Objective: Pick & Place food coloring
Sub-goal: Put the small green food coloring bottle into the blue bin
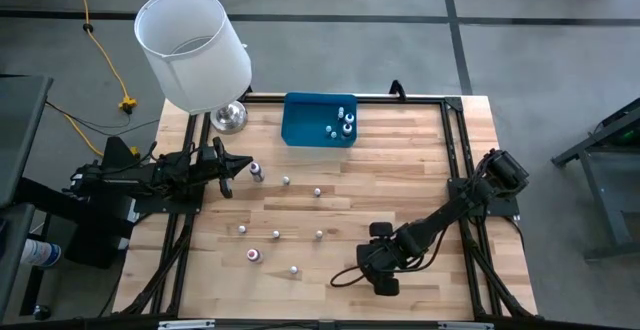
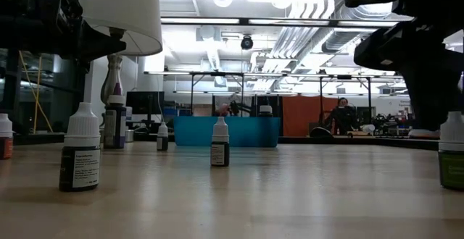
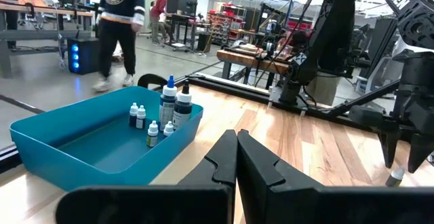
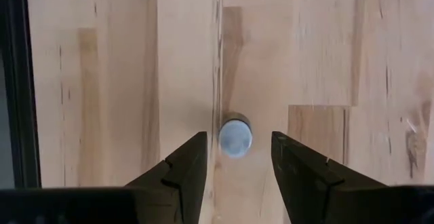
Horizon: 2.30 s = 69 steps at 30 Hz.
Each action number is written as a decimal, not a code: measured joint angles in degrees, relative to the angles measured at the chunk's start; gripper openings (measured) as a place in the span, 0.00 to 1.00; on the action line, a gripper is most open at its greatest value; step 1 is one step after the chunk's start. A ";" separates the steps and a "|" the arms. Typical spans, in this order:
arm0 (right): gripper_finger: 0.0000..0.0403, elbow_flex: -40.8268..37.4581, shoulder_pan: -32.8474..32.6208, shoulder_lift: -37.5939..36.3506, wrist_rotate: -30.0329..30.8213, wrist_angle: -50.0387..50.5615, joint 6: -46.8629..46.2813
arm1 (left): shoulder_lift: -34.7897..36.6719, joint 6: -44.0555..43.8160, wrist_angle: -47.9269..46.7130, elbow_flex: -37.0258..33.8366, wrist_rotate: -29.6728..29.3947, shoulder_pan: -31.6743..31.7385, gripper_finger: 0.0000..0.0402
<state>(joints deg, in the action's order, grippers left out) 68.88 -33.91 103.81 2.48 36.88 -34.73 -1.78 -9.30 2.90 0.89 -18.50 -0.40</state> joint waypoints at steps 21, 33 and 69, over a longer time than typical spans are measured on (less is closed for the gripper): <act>0.38 -0.07 -0.63 2.50 -1.45 -1.62 5.71 | 0.00 0.00 0.00 0.02 0.00 0.00 0.00; 0.37 -0.07 -0.68 2.49 0.98 -1.62 5.17 | 0.00 0.00 0.00 0.00 0.00 0.00 0.00; 0.13 4.86 8.48 -3.89 -0.48 2.98 4.63 | 0.00 0.00 0.00 0.01 0.00 0.00 0.00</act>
<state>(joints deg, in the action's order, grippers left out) 73.74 -25.43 99.92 2.00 39.86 -30.10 -1.78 -9.30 2.90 0.90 -18.50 -0.40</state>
